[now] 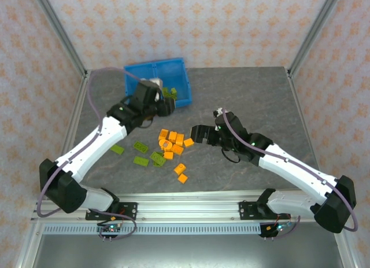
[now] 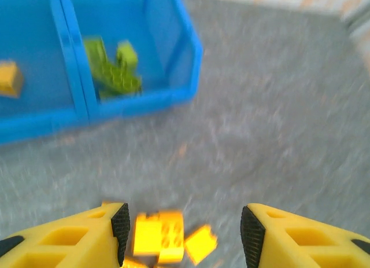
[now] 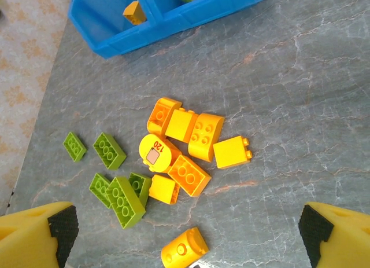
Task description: Sort the legos into containers by color
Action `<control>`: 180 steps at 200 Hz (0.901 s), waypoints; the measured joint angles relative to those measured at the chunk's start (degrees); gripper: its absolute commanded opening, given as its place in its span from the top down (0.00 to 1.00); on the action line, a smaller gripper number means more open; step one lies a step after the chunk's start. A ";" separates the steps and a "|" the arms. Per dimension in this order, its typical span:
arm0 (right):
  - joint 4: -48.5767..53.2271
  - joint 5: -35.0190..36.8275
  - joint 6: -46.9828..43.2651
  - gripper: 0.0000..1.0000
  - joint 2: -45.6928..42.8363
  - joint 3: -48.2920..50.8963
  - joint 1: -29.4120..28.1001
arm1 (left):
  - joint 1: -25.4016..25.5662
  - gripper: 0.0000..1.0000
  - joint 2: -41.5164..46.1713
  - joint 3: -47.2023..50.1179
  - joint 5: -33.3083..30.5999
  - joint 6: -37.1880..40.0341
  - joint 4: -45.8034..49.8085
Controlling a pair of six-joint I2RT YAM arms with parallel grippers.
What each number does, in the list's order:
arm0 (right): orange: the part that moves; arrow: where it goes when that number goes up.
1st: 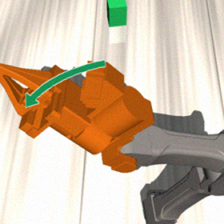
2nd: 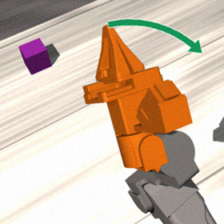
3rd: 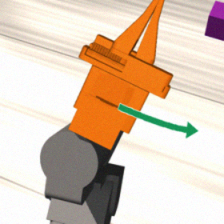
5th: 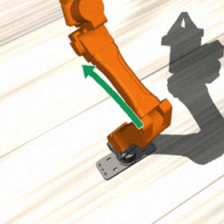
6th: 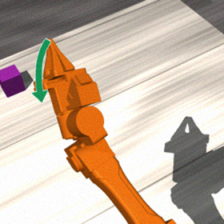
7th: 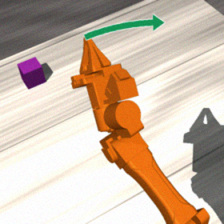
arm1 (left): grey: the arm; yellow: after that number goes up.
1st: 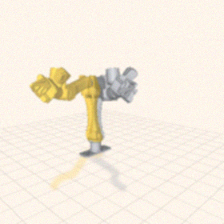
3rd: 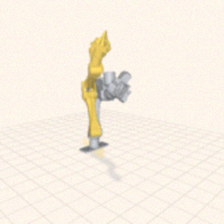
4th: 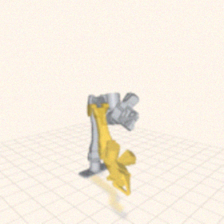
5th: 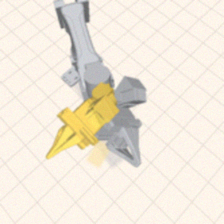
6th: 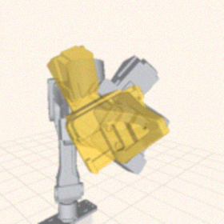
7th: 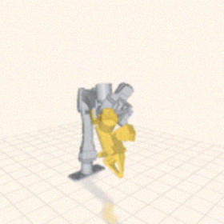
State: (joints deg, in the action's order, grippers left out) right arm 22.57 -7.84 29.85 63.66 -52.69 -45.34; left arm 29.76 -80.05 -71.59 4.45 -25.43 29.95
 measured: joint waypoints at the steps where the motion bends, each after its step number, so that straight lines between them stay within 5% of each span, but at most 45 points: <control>1: 0.00 0.09 0.00 0.01 0.00 0.00 0.00 | 0.11 0.44 -0.04 0.26 -0.09 0.00 0.00; 44: -0.11 1.49 0.15 0.01 0.00 0.74 0.00 | 2.47 0.46 -6.38 12.13 -2.43 0.07 1.46; 116: 0.17 2.51 0.59 0.01 0.26 1.05 0.00 | -1.11 0.48 -18.99 8.22 -3.74 2.69 0.15; 180: 0.63 4.02 1.68 0.01 -0.72 1.11 0.00 | -3.67 0.40 -22.69 7.65 1.46 4.59 -4.46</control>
State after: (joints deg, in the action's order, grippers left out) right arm 23.20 -3.81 31.53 62.94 -51.57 -45.34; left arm 26.09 -102.74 -63.94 5.91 -20.84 25.50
